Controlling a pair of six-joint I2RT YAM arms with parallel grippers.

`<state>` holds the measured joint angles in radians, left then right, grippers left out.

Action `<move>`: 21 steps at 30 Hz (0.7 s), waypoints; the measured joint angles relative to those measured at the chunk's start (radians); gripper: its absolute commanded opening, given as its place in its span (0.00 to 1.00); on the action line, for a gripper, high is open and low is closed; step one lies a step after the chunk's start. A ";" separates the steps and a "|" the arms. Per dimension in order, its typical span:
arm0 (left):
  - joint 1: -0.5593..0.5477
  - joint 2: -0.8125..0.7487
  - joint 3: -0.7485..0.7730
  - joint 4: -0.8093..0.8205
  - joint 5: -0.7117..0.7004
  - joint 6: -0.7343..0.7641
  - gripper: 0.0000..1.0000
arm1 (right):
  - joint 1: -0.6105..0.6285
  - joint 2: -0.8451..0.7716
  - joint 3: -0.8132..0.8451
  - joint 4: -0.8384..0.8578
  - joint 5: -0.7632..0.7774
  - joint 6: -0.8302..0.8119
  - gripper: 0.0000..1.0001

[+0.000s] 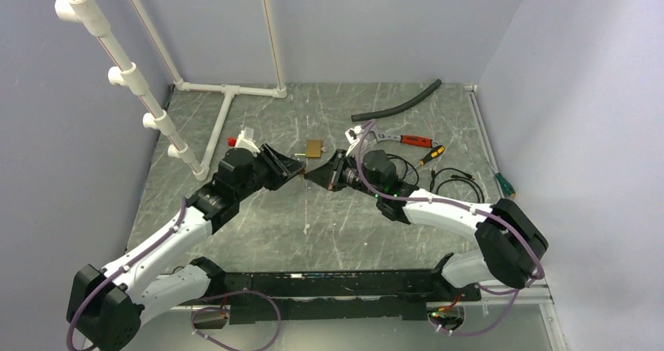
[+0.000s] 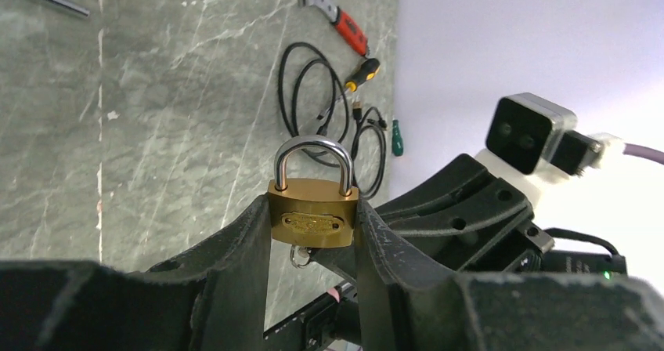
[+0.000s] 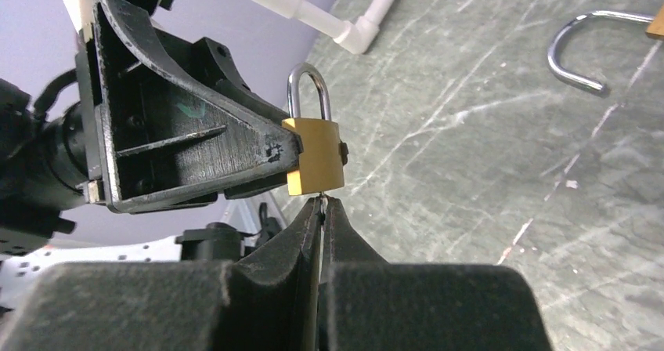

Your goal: Unlock with the key

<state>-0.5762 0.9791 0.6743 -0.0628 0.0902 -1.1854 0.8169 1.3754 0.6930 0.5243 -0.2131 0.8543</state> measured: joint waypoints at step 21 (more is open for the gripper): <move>-0.001 -0.076 -0.066 0.243 -0.010 0.035 0.00 | -0.100 0.041 0.000 0.238 -0.199 0.171 0.00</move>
<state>-0.5774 0.9028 0.6086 0.1806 0.0803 -1.1507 0.7170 1.4162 0.6930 0.7628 -0.4122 1.0252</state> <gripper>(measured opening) 0.408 0.025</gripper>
